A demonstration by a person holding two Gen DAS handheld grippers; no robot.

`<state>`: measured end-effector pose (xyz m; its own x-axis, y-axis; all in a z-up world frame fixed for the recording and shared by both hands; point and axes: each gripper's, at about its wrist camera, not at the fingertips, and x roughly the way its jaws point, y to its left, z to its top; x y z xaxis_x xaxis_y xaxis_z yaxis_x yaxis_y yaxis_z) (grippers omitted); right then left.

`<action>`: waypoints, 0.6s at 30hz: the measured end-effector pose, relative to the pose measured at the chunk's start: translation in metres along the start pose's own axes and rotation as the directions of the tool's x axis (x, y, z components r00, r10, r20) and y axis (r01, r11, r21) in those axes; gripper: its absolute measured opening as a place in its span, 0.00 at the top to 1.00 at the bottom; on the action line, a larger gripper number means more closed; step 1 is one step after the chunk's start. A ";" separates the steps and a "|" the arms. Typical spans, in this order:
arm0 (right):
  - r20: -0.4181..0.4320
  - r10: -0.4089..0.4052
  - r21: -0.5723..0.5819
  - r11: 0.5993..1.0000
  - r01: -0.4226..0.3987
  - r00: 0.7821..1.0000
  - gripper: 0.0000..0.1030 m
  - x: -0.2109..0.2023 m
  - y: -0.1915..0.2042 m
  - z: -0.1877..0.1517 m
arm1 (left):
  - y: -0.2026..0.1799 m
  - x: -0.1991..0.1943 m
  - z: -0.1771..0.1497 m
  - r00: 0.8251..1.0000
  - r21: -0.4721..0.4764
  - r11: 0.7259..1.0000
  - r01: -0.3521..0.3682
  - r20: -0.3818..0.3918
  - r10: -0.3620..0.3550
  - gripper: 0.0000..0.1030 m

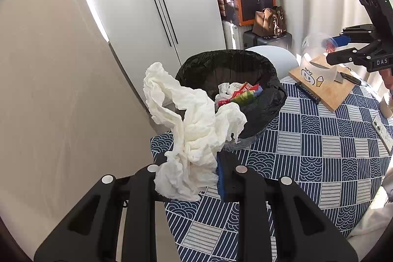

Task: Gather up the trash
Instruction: 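Carry the small cup and tissue over the trash bin and open both tools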

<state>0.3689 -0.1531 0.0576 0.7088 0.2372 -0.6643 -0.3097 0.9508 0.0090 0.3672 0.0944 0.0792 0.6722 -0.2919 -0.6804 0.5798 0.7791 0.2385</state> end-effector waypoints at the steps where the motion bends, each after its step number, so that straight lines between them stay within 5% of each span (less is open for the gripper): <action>1: 0.012 -0.002 -0.007 1.000 0.002 1.000 0.53 0.001 0.001 0.006 | 0.001 0.002 0.006 1.000 0.008 1.000 0.003 0.010 -0.003 0.75; 8: 0.097 0.024 -0.046 0.999 -0.019 0.995 0.53 0.016 0.010 0.040 | 0.003 0.024 0.043 0.997 0.045 0.998 0.035 0.063 -0.038 0.75; 18: 0.072 0.031 -0.045 0.999 -0.028 0.997 0.53 0.068 -0.012 0.068 | 0.001 0.083 0.071 0.996 0.109 0.991 0.071 0.037 -0.076 0.75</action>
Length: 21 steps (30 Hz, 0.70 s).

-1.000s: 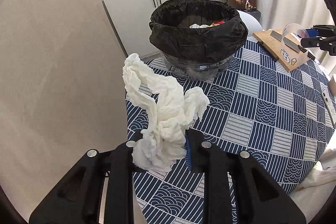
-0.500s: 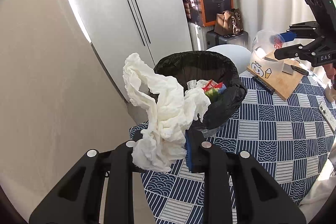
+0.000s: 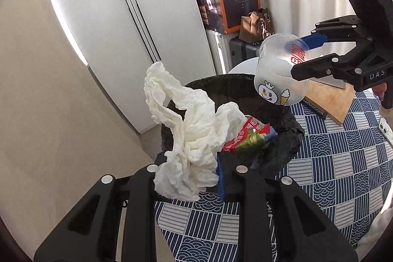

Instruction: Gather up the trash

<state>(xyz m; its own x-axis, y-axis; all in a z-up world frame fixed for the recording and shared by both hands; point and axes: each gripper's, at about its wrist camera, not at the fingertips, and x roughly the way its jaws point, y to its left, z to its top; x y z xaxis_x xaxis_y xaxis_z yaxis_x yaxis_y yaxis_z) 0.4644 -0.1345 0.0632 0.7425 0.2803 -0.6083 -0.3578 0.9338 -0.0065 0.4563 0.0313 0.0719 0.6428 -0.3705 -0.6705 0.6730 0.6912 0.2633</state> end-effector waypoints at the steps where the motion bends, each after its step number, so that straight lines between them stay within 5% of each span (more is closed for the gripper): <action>1: -0.001 0.005 0.004 1.000 -0.005 1.000 0.53 0.006 -0.003 0.002 | 0.001 0.007 0.002 1.000 -0.001 1.000 0.006 -0.004 -0.006 0.74; 3: -0.002 0.008 0.010 1.000 -0.008 1.000 0.53 0.016 -0.009 0.003 | 0.004 0.019 0.006 1.000 -0.008 1.000 0.024 -0.001 -0.024 0.70; 5: -0.015 0.007 0.017 1.000 -0.006 1.000 0.50 0.027 -0.015 0.005 | 0.007 0.026 0.009 0.999 -0.033 0.999 0.029 0.014 -0.029 0.33; 7: -0.018 -0.025 0.007 1.000 0.025 1.000 0.38 0.033 -0.018 0.004 | 0.014 0.028 0.009 0.998 -0.076 0.996 0.055 0.038 -0.052 0.18; 9: -0.015 -0.030 0.017 0.999 0.031 0.999 0.22 0.034 -0.021 0.001 | 0.020 0.028 0.007 0.997 -0.121 0.991 0.065 0.058 -0.058 0.17; 11: -0.006 -0.036 0.024 0.999 0.036 0.999 0.18 0.031 -0.024 -0.004 | 0.021 0.027 0.003 0.997 -0.140 0.989 0.052 0.062 -0.043 0.10; 21: -0.003 -0.054 0.047 0.997 0.054 0.999 0.13 0.002 -0.015 -0.030 | 0.001 0.005 -0.022 1.000 -0.148 0.989 -0.001 0.006 0.001 0.06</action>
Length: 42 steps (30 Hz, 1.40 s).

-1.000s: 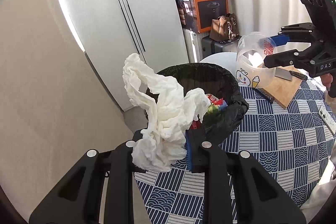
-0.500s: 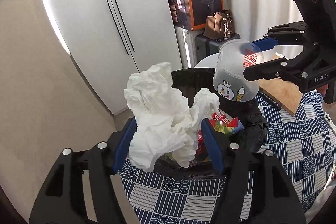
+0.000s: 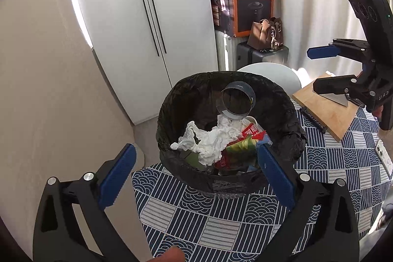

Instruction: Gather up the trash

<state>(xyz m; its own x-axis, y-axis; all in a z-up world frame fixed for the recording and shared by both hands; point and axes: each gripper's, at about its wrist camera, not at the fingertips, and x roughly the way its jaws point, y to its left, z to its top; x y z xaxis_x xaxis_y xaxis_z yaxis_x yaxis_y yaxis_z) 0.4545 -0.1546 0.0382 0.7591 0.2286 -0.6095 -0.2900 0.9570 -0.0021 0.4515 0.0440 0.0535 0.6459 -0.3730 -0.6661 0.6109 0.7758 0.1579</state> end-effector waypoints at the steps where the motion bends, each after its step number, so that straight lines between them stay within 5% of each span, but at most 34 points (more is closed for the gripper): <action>1: -0.001 -0.002 -0.001 1.000 0.002 1.000 0.13 -0.004 0.002 -0.003 | -0.003 -0.004 -0.003 1.000 -0.006 1.000 -0.006 -0.004 0.006 0.06; 42: -0.059 0.086 0.025 0.996 -0.085 0.995 0.12 -0.113 -0.009 -0.160 | -0.139 -0.108 -0.111 0.982 -0.227 0.956 -0.186 -0.085 0.171 0.06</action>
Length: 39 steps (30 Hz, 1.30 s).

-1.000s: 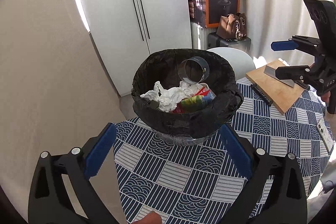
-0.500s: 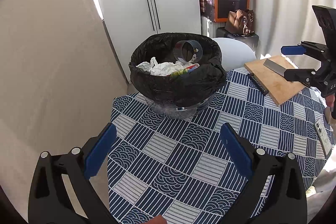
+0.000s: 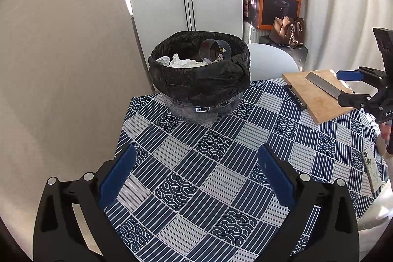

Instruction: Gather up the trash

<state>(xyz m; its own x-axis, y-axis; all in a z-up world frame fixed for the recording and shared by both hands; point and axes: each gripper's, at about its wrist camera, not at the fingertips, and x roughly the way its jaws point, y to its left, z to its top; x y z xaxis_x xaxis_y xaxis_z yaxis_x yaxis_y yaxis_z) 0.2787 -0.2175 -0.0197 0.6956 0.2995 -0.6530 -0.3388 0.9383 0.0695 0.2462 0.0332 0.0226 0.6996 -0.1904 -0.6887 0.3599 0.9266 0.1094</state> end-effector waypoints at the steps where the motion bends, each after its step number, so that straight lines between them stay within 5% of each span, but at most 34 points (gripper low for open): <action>1: 0.000 0.000 0.000 1.000 0.000 1.000 0.12 -0.001 -0.001 -0.001 | -0.002 -0.001 0.000 1.000 0.001 1.000 -0.006 0.001 0.006 0.06; 39: 0.008 -0.005 -0.047 0.999 0.006 1.000 0.12 -0.025 0.015 -0.021 | -0.016 -0.024 -0.016 1.000 0.010 1.000 -0.021 -0.007 0.021 0.06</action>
<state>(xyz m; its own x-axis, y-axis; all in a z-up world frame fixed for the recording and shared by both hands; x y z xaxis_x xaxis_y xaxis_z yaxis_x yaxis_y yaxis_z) 0.2427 -0.2146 -0.0183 0.7027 0.2959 -0.6470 -0.3642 0.9308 0.0300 0.2136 0.0277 0.0261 0.7027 -0.1682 -0.6914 0.3509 0.9272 0.1311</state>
